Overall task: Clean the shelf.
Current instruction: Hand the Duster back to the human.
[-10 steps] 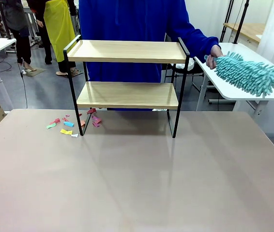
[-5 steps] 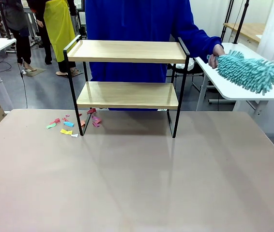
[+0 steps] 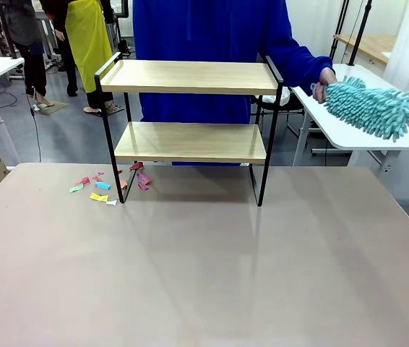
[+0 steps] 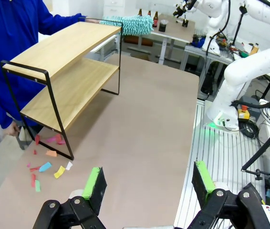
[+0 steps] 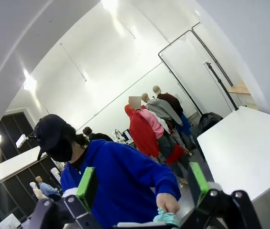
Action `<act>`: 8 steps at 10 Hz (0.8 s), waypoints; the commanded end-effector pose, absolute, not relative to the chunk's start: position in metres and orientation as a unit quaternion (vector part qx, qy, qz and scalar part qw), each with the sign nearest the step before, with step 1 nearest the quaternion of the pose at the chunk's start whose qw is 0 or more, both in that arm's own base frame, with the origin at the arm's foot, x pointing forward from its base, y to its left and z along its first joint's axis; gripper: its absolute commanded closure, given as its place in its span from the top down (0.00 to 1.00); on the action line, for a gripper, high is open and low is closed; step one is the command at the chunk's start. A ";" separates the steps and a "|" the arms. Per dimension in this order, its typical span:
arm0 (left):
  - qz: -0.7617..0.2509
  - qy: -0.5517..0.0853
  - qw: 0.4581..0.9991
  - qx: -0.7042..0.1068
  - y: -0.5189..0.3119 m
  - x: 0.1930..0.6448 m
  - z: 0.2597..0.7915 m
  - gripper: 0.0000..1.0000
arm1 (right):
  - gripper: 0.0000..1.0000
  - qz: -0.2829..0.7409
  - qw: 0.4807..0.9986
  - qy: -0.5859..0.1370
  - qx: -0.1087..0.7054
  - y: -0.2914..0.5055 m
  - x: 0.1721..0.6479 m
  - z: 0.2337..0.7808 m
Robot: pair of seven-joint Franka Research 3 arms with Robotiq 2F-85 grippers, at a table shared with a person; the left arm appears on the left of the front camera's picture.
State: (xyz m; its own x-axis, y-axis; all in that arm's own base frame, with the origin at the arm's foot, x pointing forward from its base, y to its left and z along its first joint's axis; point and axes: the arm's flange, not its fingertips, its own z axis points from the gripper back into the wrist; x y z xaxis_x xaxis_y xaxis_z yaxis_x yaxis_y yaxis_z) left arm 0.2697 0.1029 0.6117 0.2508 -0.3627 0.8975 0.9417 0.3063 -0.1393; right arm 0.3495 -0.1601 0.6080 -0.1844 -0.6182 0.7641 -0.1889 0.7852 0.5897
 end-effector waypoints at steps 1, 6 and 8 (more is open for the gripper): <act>-0.467 -0.411 0.692 -0.367 0.101 0.271 0.614 0.95 | 1.00 -0.176 0.576 -0.752 0.268 -0.161 0.347 0.605; -0.467 -0.411 0.692 -0.367 0.101 0.271 0.614 0.95 | 1.00 -0.176 0.576 -0.752 0.268 -0.161 0.347 0.605; -0.467 -0.411 0.692 -0.367 0.101 0.271 0.614 0.95 | 1.00 -0.176 0.576 -0.752 0.268 -0.161 0.347 0.605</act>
